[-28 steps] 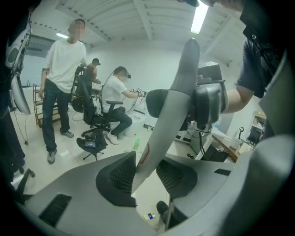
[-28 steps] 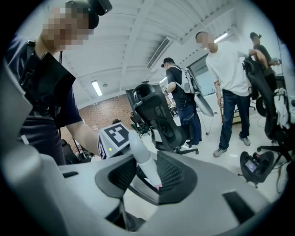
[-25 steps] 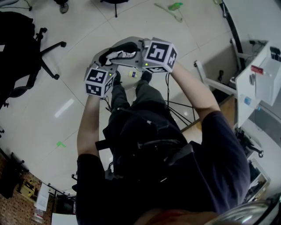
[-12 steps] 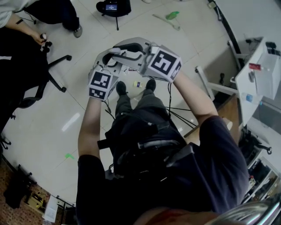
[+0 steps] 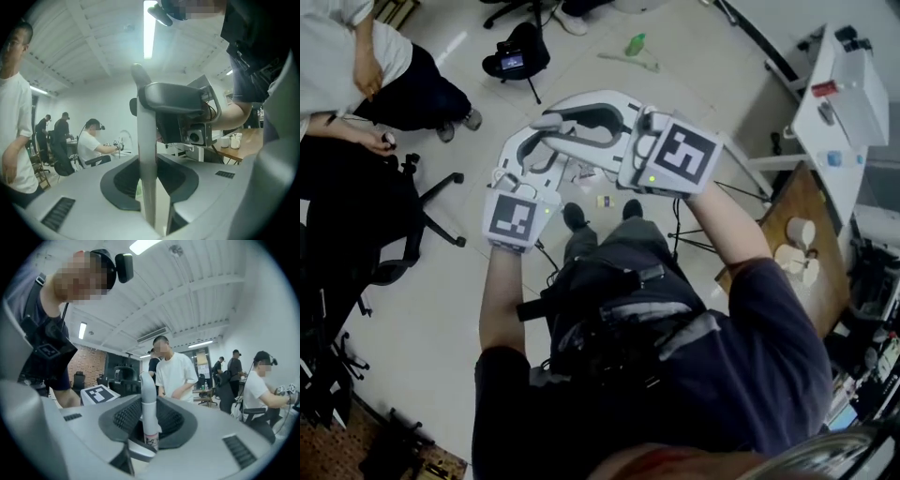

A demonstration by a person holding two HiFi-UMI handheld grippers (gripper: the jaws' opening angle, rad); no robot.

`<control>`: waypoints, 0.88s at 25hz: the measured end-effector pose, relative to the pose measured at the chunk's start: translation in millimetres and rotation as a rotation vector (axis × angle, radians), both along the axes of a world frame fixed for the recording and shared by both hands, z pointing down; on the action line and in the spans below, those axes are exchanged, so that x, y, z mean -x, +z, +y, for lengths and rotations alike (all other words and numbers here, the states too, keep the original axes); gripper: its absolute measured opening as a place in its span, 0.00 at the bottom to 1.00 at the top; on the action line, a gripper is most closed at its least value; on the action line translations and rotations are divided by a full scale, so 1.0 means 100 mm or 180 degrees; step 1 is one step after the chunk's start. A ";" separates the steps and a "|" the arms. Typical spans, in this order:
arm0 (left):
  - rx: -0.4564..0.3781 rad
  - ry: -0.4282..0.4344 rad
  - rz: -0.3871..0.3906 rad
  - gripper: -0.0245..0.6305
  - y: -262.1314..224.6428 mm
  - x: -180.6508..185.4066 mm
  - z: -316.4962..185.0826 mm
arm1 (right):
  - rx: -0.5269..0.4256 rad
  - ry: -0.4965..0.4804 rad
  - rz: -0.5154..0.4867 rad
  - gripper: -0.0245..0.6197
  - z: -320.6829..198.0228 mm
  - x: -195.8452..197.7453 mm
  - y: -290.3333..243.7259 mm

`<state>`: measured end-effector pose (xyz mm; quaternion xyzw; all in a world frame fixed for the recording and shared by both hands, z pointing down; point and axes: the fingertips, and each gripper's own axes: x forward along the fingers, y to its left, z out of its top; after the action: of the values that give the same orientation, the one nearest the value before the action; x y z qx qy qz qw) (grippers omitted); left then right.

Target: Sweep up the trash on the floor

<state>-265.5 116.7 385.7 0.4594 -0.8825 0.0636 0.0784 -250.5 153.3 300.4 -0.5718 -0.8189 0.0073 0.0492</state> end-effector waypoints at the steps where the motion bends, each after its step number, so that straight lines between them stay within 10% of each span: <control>1: 0.0025 0.0055 -0.0043 0.18 -0.07 -0.07 -0.09 | 0.0037 0.0048 -0.0016 0.22 -0.10 -0.06 -0.08; 12: 0.0083 0.0244 -0.0195 0.18 -0.59 -1.03 -1.07 | 0.0615 -0.0288 0.0010 0.22 -1.16 -1.00 -0.60; 22: 0.0278 0.0161 0.0160 0.18 -0.08 -1.75 -1.41 | 0.0498 -0.0731 0.0244 0.21 -1.44 -1.68 -0.18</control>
<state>-90.7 -23.8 377.3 0.4792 -0.8647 0.0924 0.1188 -82.8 9.6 282.6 -0.6632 -0.7425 0.0873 0.0362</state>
